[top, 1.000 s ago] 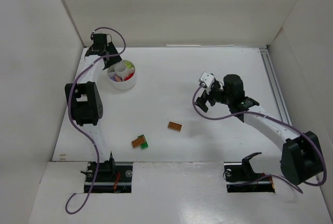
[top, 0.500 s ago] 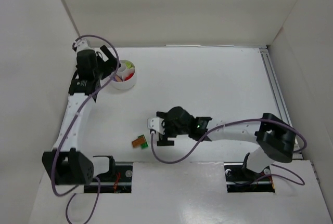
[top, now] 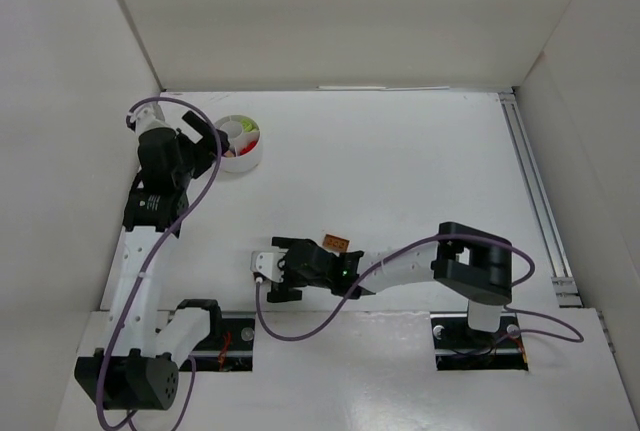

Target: Sort the legos into containers by color

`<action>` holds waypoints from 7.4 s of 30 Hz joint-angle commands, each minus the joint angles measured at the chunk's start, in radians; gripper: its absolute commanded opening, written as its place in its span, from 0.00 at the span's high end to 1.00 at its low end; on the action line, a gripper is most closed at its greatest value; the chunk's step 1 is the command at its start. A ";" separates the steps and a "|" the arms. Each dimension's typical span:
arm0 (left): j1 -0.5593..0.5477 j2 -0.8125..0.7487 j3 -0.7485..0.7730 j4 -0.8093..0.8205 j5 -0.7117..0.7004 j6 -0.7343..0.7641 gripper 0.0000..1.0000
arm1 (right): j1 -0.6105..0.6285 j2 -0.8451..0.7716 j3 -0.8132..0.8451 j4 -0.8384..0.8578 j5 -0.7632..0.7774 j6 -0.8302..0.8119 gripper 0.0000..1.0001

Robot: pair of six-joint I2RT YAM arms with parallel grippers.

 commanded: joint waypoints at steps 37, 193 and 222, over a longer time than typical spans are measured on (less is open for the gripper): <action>-0.003 -0.017 -0.046 0.053 0.036 0.005 0.00 | -0.117 0.139 0.041 0.095 -0.249 -0.139 0.09; 0.138 1.056 0.849 -0.151 0.206 0.695 1.00 | -0.821 -0.431 -0.109 -0.235 -0.383 -0.171 0.00; 0.138 0.817 0.727 -0.072 0.355 0.614 0.00 | -0.657 -0.381 -0.109 -0.282 -0.385 -0.262 0.00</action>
